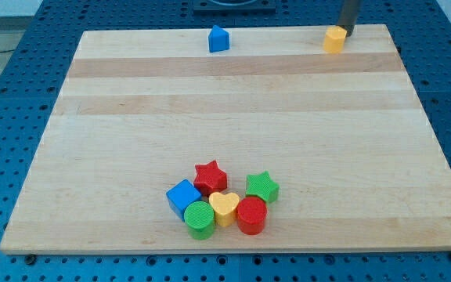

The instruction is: Push the yellow hexagon into the red star

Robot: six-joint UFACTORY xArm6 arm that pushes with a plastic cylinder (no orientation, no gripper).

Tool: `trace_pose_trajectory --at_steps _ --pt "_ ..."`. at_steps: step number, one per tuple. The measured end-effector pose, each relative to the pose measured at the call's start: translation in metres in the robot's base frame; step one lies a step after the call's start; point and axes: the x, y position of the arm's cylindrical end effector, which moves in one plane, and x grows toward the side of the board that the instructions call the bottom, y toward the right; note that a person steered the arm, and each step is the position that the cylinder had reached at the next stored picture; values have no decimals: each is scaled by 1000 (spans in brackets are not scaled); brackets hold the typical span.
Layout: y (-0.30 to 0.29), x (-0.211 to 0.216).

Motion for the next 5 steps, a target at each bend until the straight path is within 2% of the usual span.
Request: trace_pose_trajectory --at_steps 1,3,5 --pt "-27 25" --pt "-66 102" --pt "-137 174"
